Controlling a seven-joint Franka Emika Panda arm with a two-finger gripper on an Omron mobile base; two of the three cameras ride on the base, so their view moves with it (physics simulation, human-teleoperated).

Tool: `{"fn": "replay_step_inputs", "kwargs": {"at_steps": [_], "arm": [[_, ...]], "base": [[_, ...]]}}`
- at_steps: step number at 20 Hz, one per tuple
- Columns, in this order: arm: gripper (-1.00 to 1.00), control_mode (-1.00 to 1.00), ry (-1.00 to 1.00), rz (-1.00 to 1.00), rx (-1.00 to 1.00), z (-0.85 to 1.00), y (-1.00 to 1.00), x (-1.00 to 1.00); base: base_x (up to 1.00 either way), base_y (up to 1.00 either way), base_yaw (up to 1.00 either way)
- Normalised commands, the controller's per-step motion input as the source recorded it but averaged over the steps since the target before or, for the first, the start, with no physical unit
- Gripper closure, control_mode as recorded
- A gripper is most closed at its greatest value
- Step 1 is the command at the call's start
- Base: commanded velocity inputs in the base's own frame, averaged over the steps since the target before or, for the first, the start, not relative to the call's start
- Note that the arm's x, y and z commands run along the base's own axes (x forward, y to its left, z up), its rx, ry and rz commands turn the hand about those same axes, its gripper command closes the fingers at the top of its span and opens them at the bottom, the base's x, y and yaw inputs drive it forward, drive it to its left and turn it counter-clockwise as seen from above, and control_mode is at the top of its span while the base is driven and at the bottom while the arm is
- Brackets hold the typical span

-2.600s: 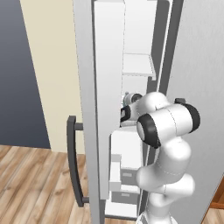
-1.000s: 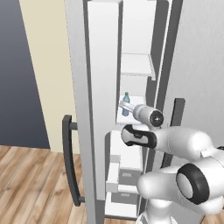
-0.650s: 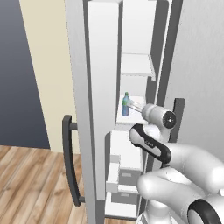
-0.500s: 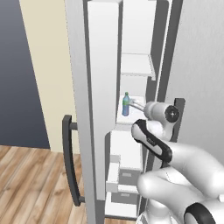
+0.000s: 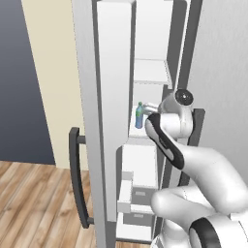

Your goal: Take the bottled waters from the counter and place them in the freezer to freeze. Close the freezer door after placing the bottles.

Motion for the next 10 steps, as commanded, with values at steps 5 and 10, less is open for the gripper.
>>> {"fn": "replay_step_inputs", "kwargs": {"at_steps": [5,10], "arm": [[-1.0,-1.0,0.34,0.0,-0.1,0.0,0.0,-0.7],[-1.0,-1.0,0.16,0.01,-0.09,-0.06,0.0,-1.0]], "base": [[0.0,0.0,0.0],[0.0,0.0,0.0]]}}
